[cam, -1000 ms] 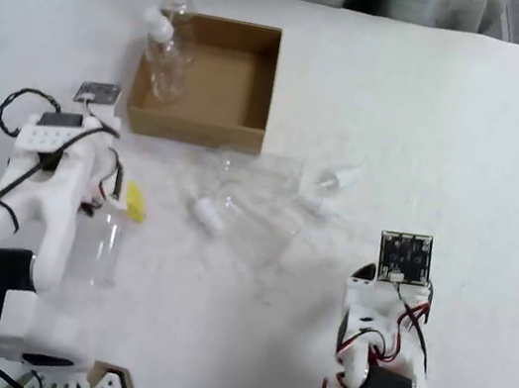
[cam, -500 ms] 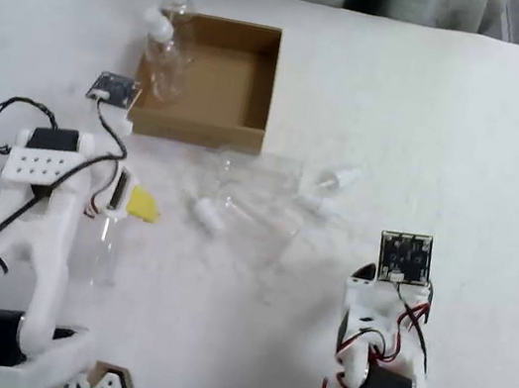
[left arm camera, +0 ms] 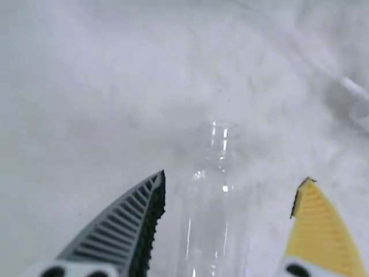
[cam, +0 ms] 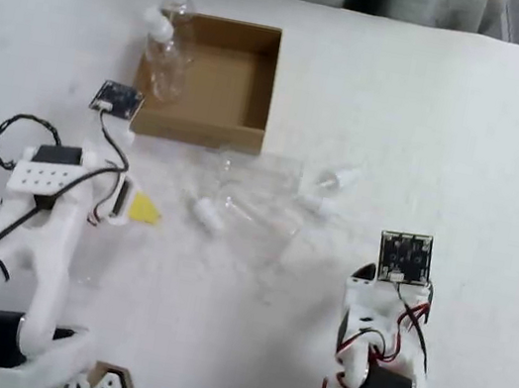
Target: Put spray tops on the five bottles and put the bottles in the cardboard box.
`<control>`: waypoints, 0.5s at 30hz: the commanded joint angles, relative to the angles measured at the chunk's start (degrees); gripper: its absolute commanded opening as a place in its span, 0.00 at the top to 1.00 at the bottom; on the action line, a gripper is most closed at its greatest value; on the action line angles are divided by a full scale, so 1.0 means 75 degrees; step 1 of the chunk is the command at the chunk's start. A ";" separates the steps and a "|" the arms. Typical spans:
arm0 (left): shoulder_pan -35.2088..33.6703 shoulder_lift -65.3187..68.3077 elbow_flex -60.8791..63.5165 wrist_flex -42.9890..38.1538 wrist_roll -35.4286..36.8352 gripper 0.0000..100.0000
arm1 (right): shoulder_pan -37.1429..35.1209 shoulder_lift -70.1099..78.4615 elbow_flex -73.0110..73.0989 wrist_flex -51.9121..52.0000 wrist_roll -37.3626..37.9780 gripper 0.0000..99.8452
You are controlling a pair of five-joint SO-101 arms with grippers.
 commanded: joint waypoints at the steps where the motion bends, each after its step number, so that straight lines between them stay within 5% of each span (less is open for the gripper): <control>1: -0.0064 -0.0264 -0.0023 -0.0129 -0.0059 0.65 | -0.0018 -0.0029 0.0070 0.0053 0.0105 0.77; 15: -0.0076 -0.0264 -0.0821 0.0809 -0.0422 0.65 | -0.0018 -0.0029 0.0070 0.0053 0.0105 0.77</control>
